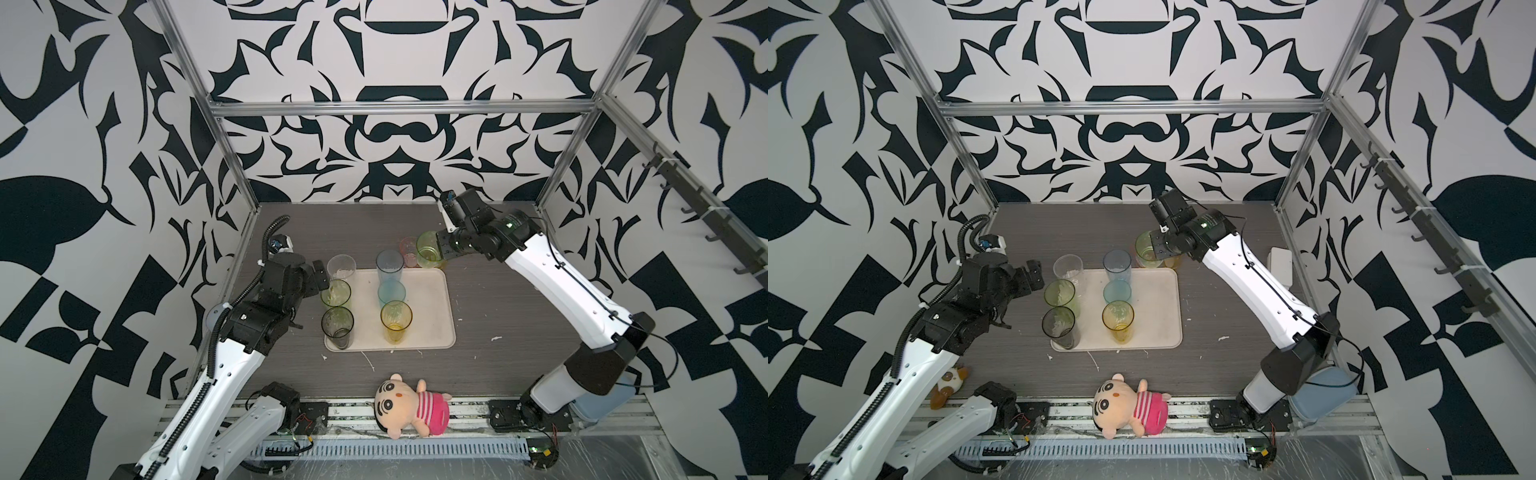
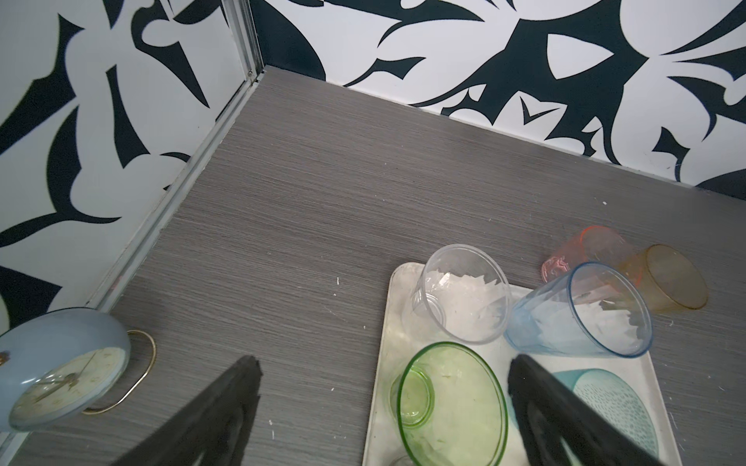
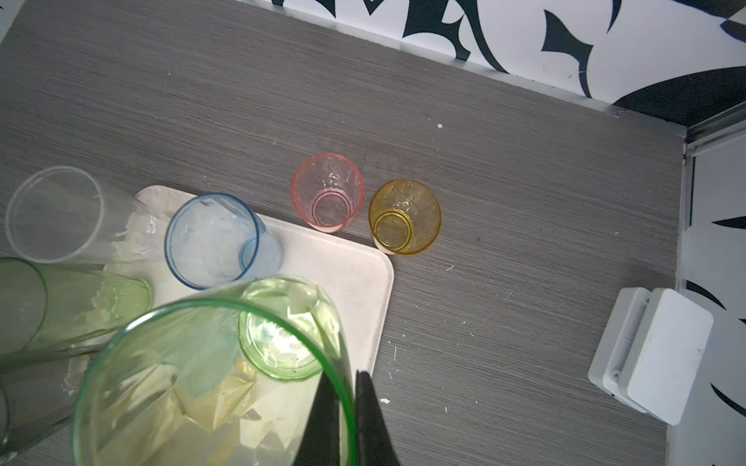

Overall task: Place the glasses into the tray
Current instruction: Place the glass on the tray.

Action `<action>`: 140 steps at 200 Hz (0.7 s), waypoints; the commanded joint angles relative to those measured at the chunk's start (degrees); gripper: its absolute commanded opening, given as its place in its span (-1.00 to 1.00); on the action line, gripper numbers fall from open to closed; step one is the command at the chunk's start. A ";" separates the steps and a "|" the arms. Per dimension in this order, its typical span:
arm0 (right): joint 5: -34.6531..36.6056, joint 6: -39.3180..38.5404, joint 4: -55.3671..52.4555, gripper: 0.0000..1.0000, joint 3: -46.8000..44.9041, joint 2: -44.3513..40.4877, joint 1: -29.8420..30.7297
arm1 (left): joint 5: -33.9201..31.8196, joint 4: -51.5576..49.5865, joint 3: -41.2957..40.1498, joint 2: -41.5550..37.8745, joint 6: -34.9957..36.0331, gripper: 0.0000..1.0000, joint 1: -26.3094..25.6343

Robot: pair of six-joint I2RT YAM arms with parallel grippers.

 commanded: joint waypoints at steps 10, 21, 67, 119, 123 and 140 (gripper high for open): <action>3.97 0.56 4.18 -1.00 -4.42 -4.48 0.03 | 0.95 1.16 -0.12 0.69 -1.34 1.00 -0.18; 4.38 0.78 4.53 -1.00 -6.32 -5.00 0.05 | 1.06 1.18 -0.12 0.73 -1.51 1.00 -0.19; 3.86 2.10 7.73 -1.00 -13.33 -5.20 -0.10 | 1.22 0.92 -0.38 0.36 -1.86 1.00 -0.16; 0.83 4.12 12.67 -1.00 -19.77 -2.69 -1.75 | 0.91 0.58 -0.73 -0.27 -1.99 1.00 -0.20; 0.56 4.24 13.00 -1.00 -20.12 -2.39 -1.91 | 0.84 0.57 -0.77 -0.28 -2.00 1.00 -0.19; -0.19 4.69 14.75 -1.00 -21.43 -1.37 -2.51 | 0.95 0.62 -0.90 -0.19 -2.08 1.00 -0.16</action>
